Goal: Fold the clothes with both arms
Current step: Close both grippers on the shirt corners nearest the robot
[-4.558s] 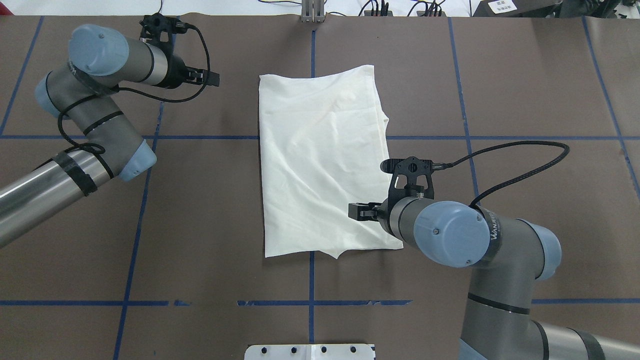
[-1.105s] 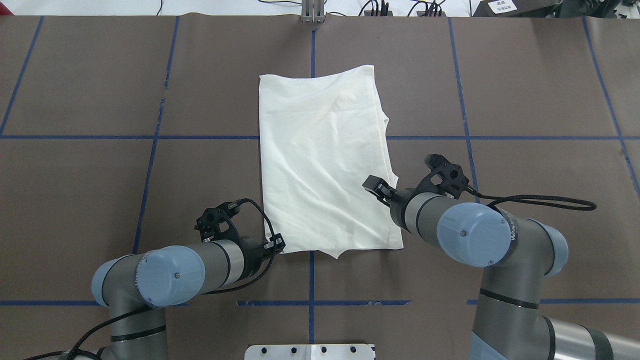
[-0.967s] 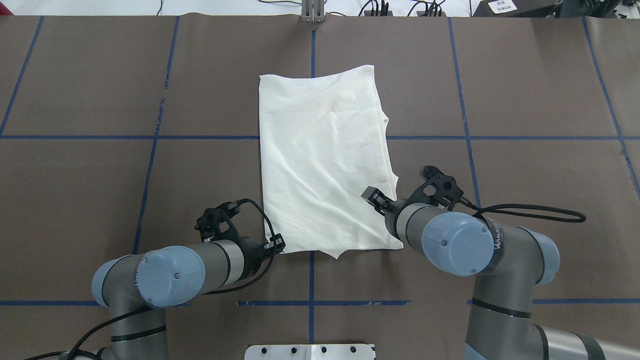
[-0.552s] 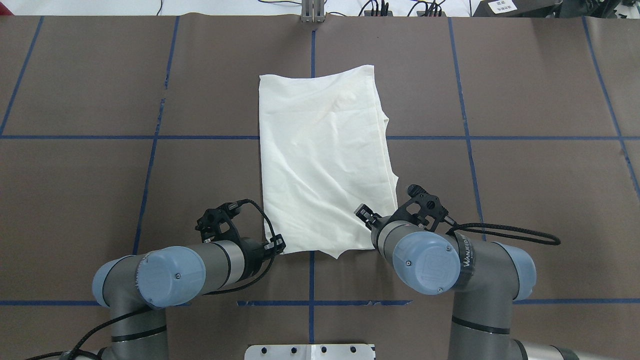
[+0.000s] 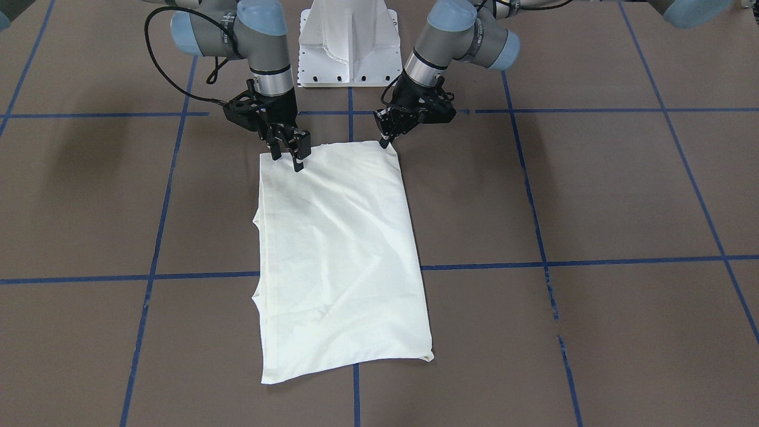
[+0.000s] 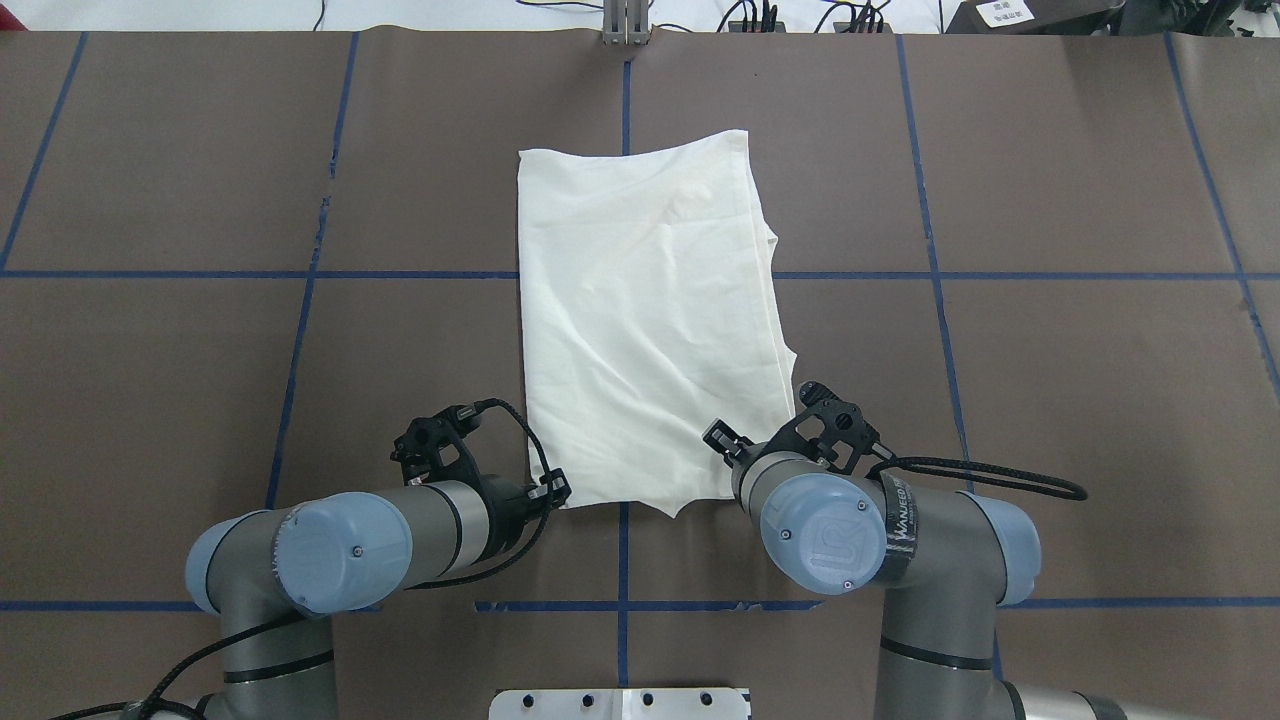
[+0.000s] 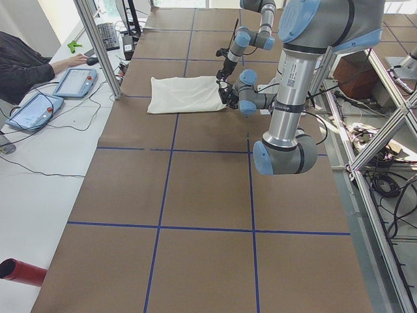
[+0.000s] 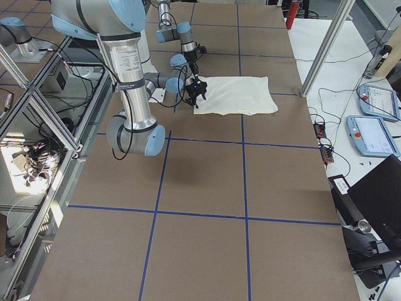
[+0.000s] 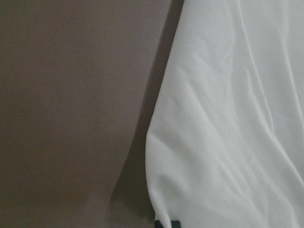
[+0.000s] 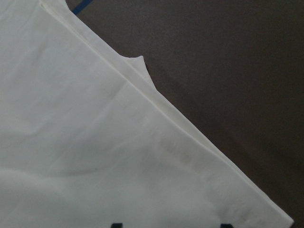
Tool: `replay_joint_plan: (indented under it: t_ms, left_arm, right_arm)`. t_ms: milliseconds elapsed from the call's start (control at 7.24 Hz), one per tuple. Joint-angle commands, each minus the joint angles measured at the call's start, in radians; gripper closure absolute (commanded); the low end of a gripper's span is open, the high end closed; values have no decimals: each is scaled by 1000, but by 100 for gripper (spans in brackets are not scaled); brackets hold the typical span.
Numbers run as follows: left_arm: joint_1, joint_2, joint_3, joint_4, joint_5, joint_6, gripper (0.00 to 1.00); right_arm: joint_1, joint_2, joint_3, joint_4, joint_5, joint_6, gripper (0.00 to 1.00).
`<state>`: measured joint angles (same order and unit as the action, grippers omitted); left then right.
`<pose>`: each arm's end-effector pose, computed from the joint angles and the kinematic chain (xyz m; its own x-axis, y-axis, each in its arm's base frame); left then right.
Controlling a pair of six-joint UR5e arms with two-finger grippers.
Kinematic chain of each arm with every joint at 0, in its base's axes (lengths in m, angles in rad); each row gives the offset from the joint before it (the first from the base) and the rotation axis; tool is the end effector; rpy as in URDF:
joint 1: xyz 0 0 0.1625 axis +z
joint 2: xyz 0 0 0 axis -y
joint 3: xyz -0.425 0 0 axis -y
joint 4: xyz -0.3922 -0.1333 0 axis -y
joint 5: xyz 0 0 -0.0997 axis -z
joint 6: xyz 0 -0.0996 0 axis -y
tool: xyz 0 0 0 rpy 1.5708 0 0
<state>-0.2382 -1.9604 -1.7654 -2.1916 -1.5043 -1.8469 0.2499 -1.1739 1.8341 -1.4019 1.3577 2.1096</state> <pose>0.5666 -0.2816 0.2818 0.2538 -0.3415 -0.9050 0.3793 0.8958 -0.2317 -0.5560 -0.3012 0.3062 0.3603 0.6095 0.7062 -0.6730 0.6940 -0.2557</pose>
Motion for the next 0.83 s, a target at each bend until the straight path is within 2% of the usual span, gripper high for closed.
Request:
replay_joint_plan:
  t_ms: [0,138,414,552,691]
  left_arm:
    - [0,0,1,-1,-1,0,100]
    - [0,0,1,-2,-1,0,100]
    - [0,0,1,-2,-1,0,100]
    - [0,0,0,-2,-1,0,100]
    - [0,0,0,-2,1,0,100]
  right_arm:
    - [2,10,-12,0,-9,0,26]
    - [0,11,-10,0,-9,0,28]
    - [2,22,-24,1,-9,3,48]
    - [2,25,-38,3,-14,1,53]
    - [2,26,-44,1,-14,-11,51]
